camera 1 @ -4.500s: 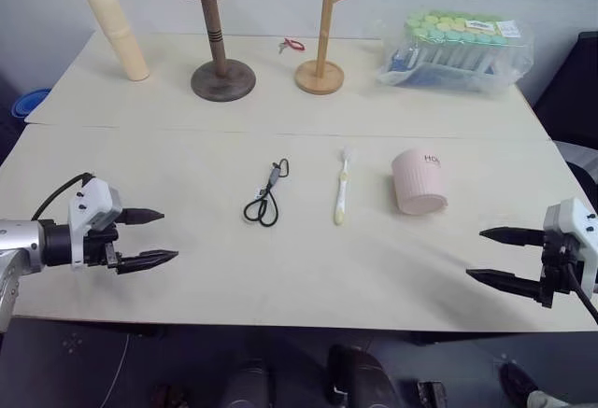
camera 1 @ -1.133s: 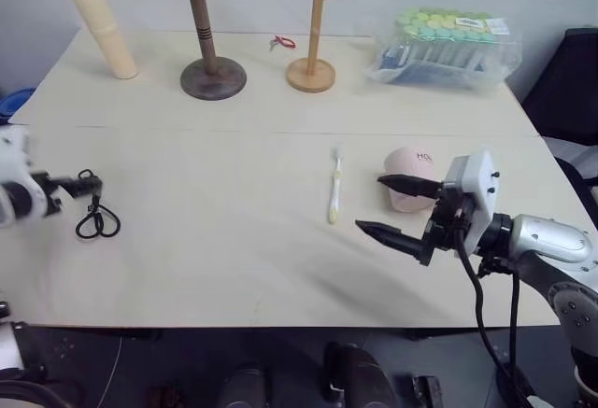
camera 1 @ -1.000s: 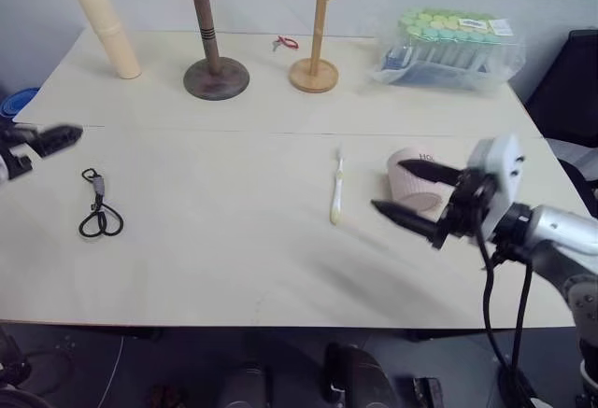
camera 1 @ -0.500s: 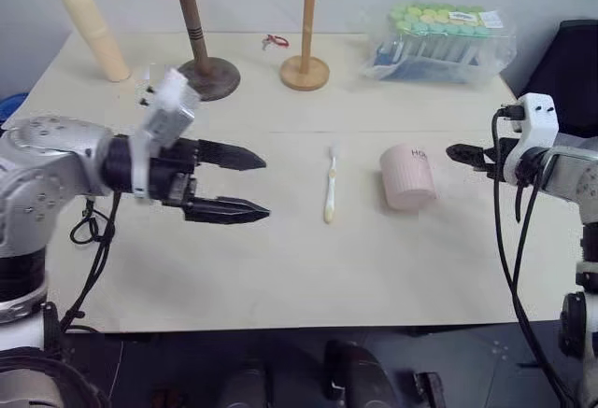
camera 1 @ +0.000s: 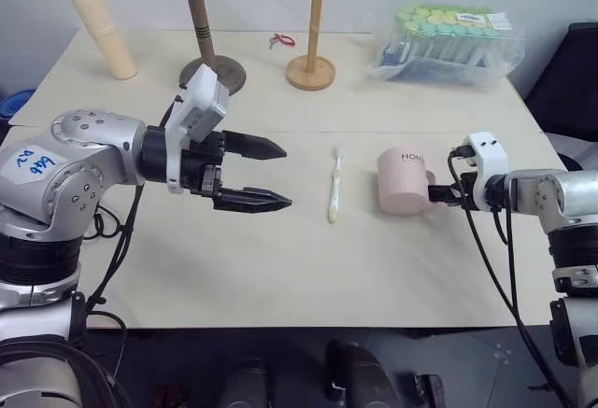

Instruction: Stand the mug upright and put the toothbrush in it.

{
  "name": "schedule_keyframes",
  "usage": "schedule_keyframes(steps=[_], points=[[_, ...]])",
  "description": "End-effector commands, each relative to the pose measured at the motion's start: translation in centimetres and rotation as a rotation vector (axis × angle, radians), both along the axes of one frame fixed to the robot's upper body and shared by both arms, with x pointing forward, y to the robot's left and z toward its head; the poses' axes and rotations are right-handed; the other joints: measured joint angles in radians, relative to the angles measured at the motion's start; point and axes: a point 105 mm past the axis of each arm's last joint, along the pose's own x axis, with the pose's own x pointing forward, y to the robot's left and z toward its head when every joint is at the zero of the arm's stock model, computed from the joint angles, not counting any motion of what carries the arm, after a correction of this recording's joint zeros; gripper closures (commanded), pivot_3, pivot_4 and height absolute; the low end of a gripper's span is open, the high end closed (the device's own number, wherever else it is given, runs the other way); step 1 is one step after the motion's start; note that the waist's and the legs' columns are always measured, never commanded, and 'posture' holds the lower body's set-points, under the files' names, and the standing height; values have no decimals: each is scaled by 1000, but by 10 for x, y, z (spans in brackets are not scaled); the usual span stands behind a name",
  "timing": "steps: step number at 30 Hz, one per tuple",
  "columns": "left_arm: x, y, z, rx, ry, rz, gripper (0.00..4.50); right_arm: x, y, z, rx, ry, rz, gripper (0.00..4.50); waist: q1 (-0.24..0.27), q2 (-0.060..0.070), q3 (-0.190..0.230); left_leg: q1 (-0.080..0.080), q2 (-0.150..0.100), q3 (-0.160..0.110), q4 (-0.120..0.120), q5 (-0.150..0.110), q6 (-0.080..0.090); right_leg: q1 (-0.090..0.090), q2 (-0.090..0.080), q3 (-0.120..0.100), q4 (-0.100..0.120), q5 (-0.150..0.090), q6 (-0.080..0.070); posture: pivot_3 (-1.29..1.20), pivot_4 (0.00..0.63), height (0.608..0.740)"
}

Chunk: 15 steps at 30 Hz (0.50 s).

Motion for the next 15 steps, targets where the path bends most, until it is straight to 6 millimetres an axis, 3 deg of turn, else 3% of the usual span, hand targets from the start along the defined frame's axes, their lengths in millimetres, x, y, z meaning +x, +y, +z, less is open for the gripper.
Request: schedule_keyframes(steps=[1, 10, 15], points=[[-1, -1, 9, 0, -56, -2, 0, 1, 7, -3, -5, -10, 49, 1284, 0, 0, 0, 0, 0, 0, 0, 0, 0, 0, 0, 0, 0, 0, 0, 0, 150, 740], [3, 1, 8, 5, -54, 17, 0, 2, 13, 3, 27, -31, 64, 4328, -3, 0, 0, 0, 0, 0, 0, 0, 0, 0, 0, 0, 0, 0, 0, 0, 150, 740], [7, 7, 5, -7, -34, 57, 0, 7, 14, 20, 84, -113, 26, 4485, -1, 0, 0, 0, 0, -1, 0, 0, 0, 0, 0, 0, 0, 0, 0, 0, 150, 740]])
